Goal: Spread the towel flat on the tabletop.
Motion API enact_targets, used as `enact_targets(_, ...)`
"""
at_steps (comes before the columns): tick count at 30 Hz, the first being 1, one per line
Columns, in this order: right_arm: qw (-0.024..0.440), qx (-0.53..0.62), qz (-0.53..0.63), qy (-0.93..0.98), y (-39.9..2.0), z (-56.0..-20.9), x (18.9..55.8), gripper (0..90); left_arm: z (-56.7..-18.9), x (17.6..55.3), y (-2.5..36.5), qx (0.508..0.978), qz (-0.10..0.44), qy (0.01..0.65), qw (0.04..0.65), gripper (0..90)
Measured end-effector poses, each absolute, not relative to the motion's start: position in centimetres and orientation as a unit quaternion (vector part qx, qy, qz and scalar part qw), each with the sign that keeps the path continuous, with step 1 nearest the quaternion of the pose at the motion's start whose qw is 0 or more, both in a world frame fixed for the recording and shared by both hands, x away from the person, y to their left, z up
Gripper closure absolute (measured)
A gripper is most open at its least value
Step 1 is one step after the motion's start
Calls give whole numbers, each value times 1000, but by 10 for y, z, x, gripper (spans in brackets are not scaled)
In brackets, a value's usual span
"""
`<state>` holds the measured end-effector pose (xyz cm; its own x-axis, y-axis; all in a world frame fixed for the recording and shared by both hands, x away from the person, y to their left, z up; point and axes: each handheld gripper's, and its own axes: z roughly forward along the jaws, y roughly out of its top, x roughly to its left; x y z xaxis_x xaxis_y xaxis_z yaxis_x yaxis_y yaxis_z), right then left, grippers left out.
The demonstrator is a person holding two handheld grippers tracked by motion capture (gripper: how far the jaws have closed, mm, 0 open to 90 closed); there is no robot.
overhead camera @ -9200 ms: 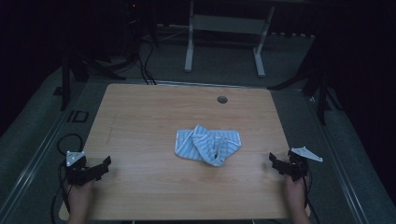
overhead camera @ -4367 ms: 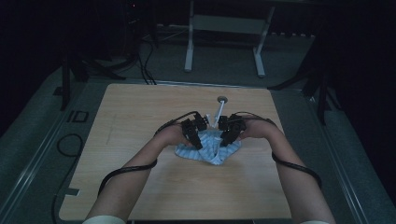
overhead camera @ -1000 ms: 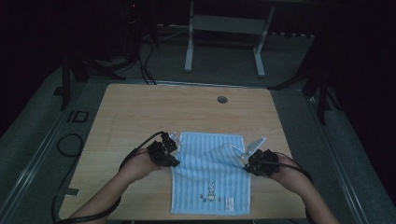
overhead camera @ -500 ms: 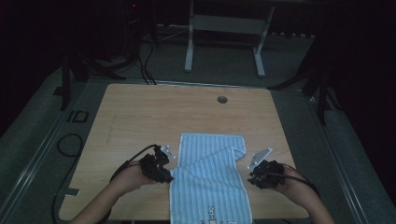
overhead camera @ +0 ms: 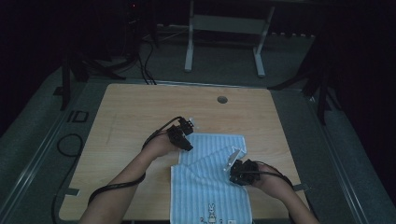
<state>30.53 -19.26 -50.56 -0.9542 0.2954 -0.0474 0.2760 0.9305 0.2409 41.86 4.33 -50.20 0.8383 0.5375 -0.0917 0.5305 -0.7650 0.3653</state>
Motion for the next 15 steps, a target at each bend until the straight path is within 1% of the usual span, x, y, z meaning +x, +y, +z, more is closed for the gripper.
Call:
enact_targets(1,41,146,117,982,-193,-506,305,894,-502,419,43,939,9,284,192,734)
enact_targets(2,41,146,115,982,-195,-509,303,894,-512,423,35,942,5,280,184,734)
enact_targets(5,45,152,105,982,-199,-514,304,893,-521,428,30,945,0,279,172,733)
enact_targets(9,41,150,99,983,-202,-517,304,893,-522,435,34,943,-6,284,174,735)
enact_targets(12,42,149,97,983,-202,-517,304,893,-521,441,37,944,-1,286,166,735)
enact_targets(15,37,154,99,982,-202,-518,305,892,-520,454,45,942,15,299,151,734)
